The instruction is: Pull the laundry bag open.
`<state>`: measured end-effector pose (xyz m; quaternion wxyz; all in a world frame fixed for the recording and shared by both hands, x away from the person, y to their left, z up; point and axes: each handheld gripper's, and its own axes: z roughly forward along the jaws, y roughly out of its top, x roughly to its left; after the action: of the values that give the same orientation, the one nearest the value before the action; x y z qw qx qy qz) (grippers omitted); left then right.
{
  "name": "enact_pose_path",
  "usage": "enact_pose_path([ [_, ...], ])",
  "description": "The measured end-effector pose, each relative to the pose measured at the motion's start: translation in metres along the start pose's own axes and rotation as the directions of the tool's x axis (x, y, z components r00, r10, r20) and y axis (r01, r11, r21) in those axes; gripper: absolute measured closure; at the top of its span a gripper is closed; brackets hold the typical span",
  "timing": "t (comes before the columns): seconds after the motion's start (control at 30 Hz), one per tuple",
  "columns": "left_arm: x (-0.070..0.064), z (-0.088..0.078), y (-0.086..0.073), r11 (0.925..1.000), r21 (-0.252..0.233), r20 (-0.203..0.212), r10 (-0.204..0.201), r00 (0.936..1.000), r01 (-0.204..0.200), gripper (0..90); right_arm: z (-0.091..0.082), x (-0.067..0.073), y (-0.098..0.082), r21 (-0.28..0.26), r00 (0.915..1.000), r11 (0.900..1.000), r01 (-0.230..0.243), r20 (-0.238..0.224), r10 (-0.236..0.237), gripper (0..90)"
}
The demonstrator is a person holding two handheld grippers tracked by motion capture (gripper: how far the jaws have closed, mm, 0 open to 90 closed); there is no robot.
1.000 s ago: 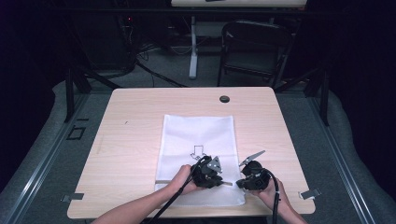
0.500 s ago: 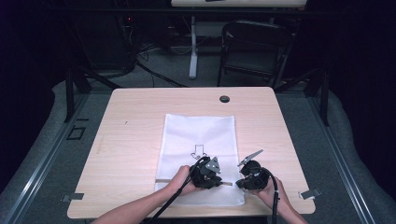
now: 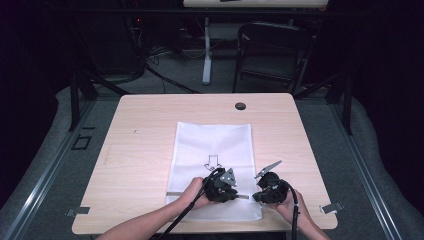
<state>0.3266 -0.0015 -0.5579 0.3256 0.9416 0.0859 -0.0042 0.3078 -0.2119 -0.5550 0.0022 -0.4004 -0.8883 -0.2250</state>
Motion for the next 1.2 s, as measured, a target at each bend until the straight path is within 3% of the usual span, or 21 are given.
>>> enact_pose_path([
  [0.23, -0.001, -0.002, -0.002, 0.9998, 0.017, -0.005, 0.007, 1.0, -0.007, 82.5, 0.0, -0.001, 0.0, 0.005, 0.9998, 1.0, 0.02, 0.005, -0.02, 90.0],
  [0.33, 0.003, -0.004, -0.006, 0.9999, 0.006, 0.009, -0.015, 0.9998, 0.015, 82.5, 0.001, 0.0, 0.0, -0.008, 1.0, 1.0, 0.01, 0.001, -0.01, 90.0],
  [0.47, 0.001, -0.004, -0.007, 0.9999, 0.013, 0.0, -0.004, 1.0, 0.004, 82.6, 0.0, -0.001, 0.0, -0.002, 0.9996, 1.0, 0.027, 0.006, -0.027, 90.0],
  [0.57, 0.003, -0.007, -0.012, 0.9998, 0.002, 0.009, -0.018, 0.9998, 0.018, 82.6, 0.0, -0.001, 0.0, -0.001, 0.9996, 1.0, 0.028, 0.01, -0.028, 90.0],
  [0.73, 0.001, -0.012, -0.014, 0.9999, 0.014, -0.015, -0.007, 0.9999, 0.007, 82.6, 0.001, -0.001, 0.0, -0.002, 0.9995, 1.0, 0.029, 0.009, -0.029, 90.0],
  [0.8, 0.003, -0.013, -0.017, 0.9997, 0.001, 0.0, -0.023, 0.9997, 0.023, 82.6, 0.001, -0.001, 0.0, -0.006, 0.9996, 1.0, 0.027, 0.005, -0.027, 90.0],
  [0.93, 0.001, -0.015, -0.017, 0.9999, 0.017, -0.019, 0.004, 0.9998, -0.003, 82.6, 0.001, -0.001, 0.0, -0.002, 0.9996, 1.0, 0.028, 0.006, -0.028, 90.0],
  [1.03, 0.004, -0.018, -0.02, 0.9999, -0.003, -0.007, -0.012, 0.9999, 0.012, 82.6, 0.001, -0.001, 0.0, -0.002, 0.9995, 1.0, 0.03, 0.007, -0.03, 90.0],
  [1.2, 0.003, -0.02, -0.021, 0.9999, 0.012, -0.017, -0.006, 0.9998, 0.006, 82.5, 0.001, 0.0, 0.0, -0.005, 0.9996, 1.0, 0.028, 0.006, -0.028, 90.0],
])
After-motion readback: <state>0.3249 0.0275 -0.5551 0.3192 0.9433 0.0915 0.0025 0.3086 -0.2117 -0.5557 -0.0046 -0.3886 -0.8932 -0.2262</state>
